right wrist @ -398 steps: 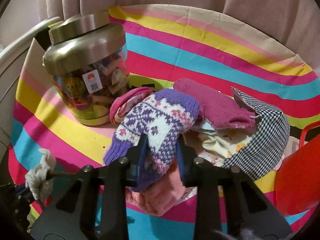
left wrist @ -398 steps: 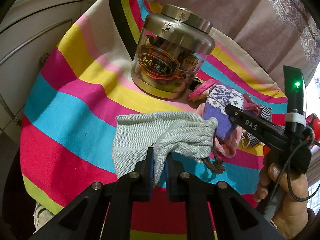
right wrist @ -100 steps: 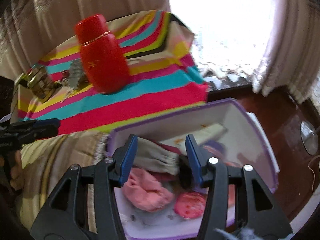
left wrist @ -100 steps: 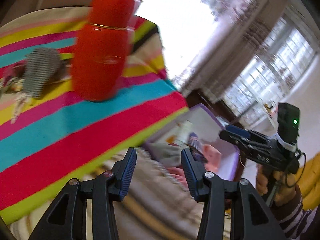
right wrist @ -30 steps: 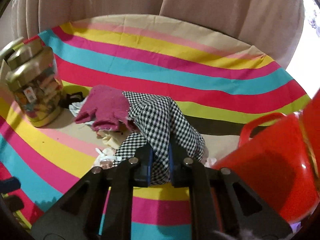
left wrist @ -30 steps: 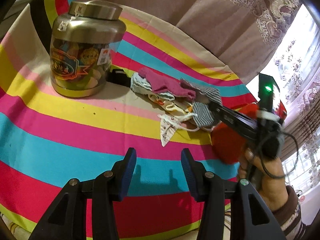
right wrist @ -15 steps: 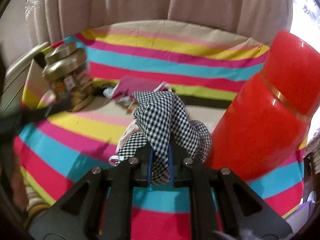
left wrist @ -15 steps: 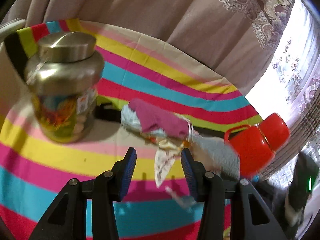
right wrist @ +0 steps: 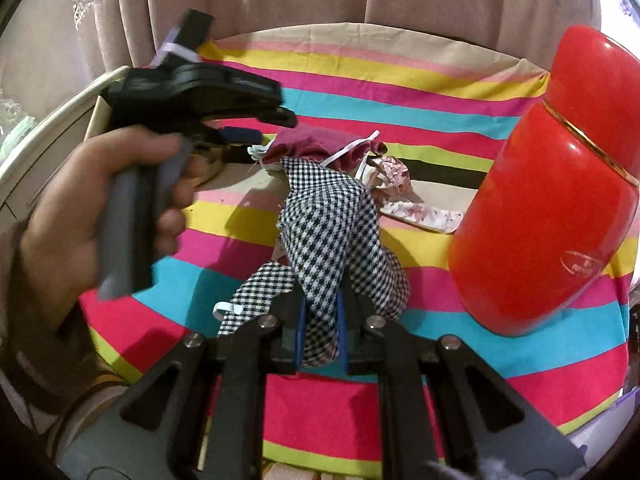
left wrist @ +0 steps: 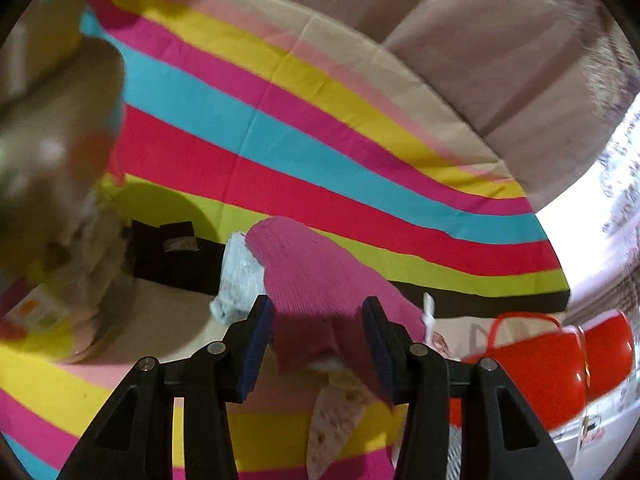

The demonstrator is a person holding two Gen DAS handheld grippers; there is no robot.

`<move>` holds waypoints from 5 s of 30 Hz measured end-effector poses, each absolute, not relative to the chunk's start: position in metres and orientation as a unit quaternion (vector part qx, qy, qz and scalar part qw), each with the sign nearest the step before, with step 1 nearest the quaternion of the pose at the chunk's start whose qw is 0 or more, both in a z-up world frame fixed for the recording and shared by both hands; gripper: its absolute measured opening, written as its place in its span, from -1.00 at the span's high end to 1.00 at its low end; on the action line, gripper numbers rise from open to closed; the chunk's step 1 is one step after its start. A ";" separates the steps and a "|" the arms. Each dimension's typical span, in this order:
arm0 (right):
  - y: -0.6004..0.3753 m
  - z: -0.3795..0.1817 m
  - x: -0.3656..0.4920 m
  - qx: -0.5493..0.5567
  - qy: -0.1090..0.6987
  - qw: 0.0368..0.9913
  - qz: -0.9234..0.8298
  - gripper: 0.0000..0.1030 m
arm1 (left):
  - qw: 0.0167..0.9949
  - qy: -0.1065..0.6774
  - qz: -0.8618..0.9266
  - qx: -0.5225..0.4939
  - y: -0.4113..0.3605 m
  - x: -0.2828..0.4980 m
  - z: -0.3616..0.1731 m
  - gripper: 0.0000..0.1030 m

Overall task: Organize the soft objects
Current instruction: 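Grasp the magenta cloth with the left tool while the right tool holds the checked cloth, then carry the checked and magenta cloths over the white box and open both tools, then move both open tools back over the remaining items on the bed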

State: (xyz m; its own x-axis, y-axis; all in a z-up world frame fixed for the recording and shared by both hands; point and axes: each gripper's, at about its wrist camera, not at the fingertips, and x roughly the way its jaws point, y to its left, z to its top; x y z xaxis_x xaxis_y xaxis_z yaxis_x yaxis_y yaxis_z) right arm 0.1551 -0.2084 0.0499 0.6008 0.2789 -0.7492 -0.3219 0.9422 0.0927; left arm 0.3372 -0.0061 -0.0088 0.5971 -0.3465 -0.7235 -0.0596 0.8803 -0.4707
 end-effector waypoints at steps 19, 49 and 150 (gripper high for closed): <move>-0.228 0.056 0.144 0.004 0.412 0.896 0.164 0.70 | 0.896 0.435 -0.054 -0.069 -0.059 0.342 0.005 0.73; -0.306 0.073 0.108 0.054 0.407 0.908 0.086 0.70 | 0.896 0.436 -0.056 -0.060 -0.063 0.340 0.005 0.85; -0.402 0.091 0.016 0.048 0.425 0.904 -0.019 -0.20 | 0.869 0.425 -0.222 -0.128 -0.136 0.104 0.052 -0.15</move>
State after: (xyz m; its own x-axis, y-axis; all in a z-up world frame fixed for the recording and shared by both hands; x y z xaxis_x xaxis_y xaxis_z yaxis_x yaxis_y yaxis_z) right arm 0.0158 -0.4017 0.0911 0.6385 0.0065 -0.7696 0.0749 0.9947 0.0706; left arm 0.1044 -0.1356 0.0522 0.5414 -0.4935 -0.6807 0.2763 0.8691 -0.4103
